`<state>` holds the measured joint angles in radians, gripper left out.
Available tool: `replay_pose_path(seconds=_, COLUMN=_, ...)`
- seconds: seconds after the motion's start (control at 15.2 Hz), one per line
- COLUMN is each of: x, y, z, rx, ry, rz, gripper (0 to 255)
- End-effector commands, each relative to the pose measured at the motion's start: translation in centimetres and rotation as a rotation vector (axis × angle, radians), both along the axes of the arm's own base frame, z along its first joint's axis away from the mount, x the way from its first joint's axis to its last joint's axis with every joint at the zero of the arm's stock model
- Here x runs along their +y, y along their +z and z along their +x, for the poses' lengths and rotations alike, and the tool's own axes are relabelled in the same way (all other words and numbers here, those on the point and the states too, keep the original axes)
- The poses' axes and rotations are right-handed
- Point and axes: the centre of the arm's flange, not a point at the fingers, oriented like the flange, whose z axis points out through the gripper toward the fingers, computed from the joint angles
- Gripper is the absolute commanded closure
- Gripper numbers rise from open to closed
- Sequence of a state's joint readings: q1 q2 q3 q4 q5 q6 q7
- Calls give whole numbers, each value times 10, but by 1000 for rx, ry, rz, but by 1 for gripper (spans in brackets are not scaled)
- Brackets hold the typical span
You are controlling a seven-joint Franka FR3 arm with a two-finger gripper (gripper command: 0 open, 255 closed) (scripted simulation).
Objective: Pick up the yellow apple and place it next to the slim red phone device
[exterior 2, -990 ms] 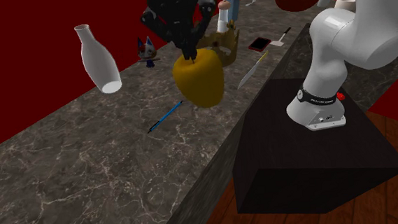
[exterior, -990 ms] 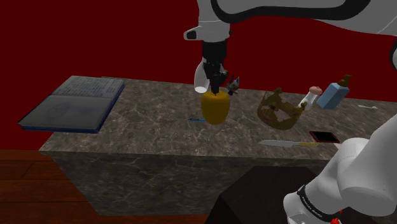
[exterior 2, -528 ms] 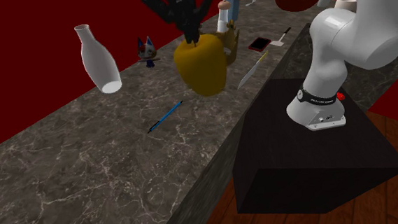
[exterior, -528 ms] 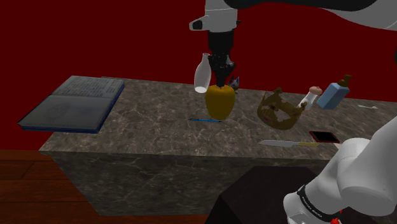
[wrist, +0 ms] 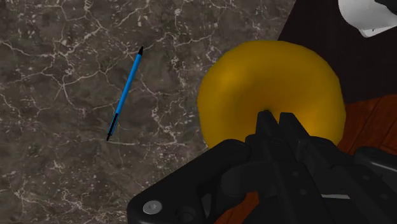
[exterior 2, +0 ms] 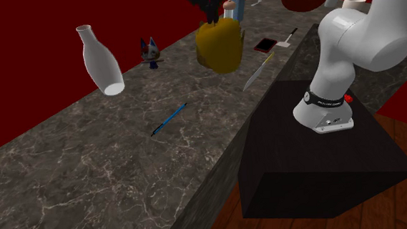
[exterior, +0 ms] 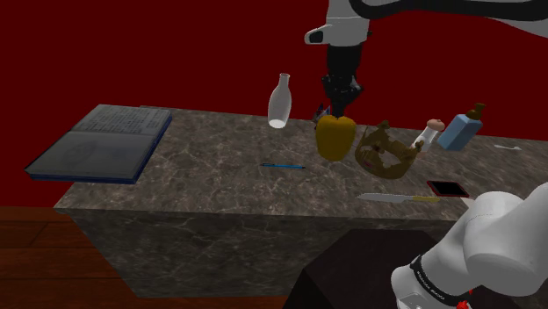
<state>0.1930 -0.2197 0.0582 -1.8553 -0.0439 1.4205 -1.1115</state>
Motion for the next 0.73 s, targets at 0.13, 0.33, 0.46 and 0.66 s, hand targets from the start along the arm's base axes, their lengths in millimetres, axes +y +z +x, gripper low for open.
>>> replay_pose_path(seconds=0.13, x=-54, y=0, z=-17, rx=0, ry=1, rz=1, gripper=255)
replay_pose_path(seconds=0.33, x=-92, y=1, z=-30, rx=0, ry=1, rz=1, gripper=255)
replay_pose_path(seconds=0.46, x=-117, y=1, z=-38, rx=0, ry=1, rz=1, gripper=255)
replay_pose_path(seconds=0.66, x=-154, y=1, z=-51, rx=0, ry=1, rz=1, gripper=255)
